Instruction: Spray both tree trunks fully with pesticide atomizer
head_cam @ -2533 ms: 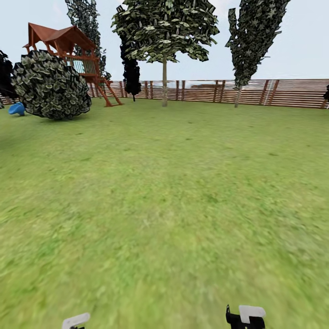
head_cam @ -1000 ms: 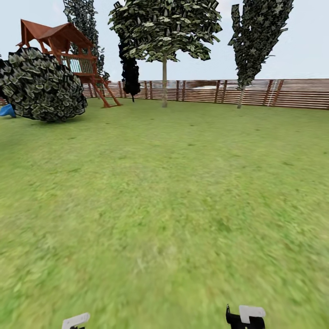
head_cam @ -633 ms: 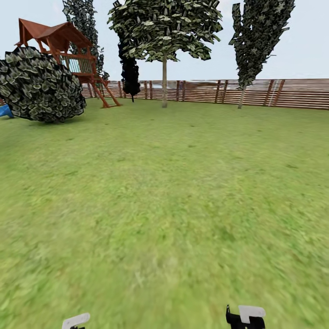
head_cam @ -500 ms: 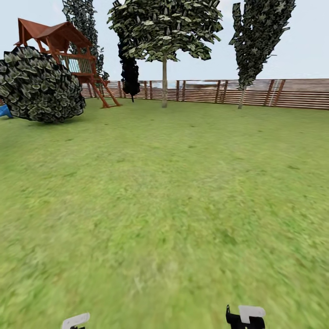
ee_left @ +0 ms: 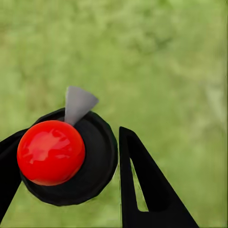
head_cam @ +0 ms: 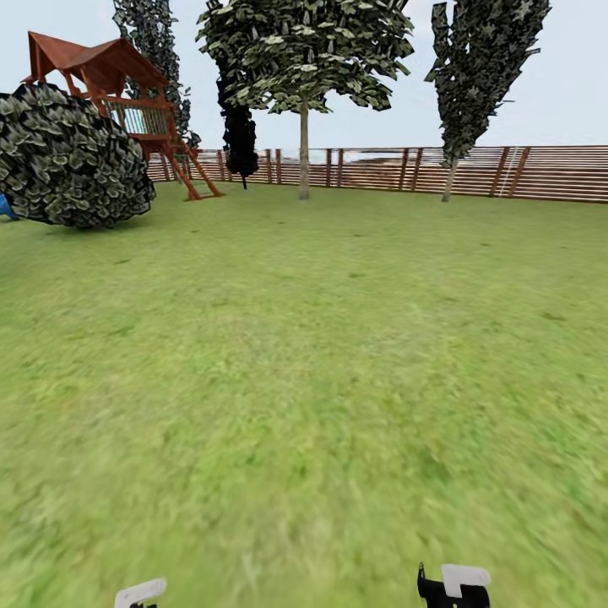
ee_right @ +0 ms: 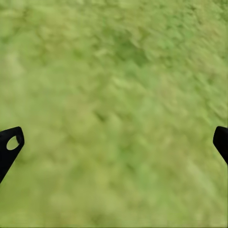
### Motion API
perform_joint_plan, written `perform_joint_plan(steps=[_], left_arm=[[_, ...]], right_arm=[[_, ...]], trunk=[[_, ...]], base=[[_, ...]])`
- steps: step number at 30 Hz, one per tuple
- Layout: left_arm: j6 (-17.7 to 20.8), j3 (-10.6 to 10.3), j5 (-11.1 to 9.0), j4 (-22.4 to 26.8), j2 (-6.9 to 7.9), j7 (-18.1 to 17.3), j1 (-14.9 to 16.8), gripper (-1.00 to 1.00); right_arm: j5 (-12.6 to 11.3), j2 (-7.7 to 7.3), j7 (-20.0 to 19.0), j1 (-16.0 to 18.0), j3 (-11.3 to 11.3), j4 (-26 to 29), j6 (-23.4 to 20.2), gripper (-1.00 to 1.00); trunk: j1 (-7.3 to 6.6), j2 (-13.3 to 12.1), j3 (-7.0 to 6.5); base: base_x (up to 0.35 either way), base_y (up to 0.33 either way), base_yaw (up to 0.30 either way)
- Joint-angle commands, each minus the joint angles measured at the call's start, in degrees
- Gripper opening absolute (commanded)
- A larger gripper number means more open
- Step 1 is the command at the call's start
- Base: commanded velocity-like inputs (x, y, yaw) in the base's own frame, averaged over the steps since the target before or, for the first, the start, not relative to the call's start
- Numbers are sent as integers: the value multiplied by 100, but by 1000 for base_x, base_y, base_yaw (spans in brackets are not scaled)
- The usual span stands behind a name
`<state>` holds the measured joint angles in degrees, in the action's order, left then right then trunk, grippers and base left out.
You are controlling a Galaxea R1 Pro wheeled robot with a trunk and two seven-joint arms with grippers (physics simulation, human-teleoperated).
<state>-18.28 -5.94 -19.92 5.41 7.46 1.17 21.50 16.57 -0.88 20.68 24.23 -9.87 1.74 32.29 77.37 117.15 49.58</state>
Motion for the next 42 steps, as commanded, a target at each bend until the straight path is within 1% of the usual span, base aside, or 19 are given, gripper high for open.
perform_joint_plan(steps=[1, 42], left_arm=[[-17, -54, -38, -2, 1, 15, 3, -100], [-17, -50, -38, -1, 1, 16, 3, -100]], right_arm=[[60, 0, 25, 4, -41, -7, 14, 100], [61, 0, 23, 3, -41, -7, 14, 100]], trunk=[[3, 2, 5], [3, 2, 5]], base=[[336, 0, 0], [336, 0, 0]])
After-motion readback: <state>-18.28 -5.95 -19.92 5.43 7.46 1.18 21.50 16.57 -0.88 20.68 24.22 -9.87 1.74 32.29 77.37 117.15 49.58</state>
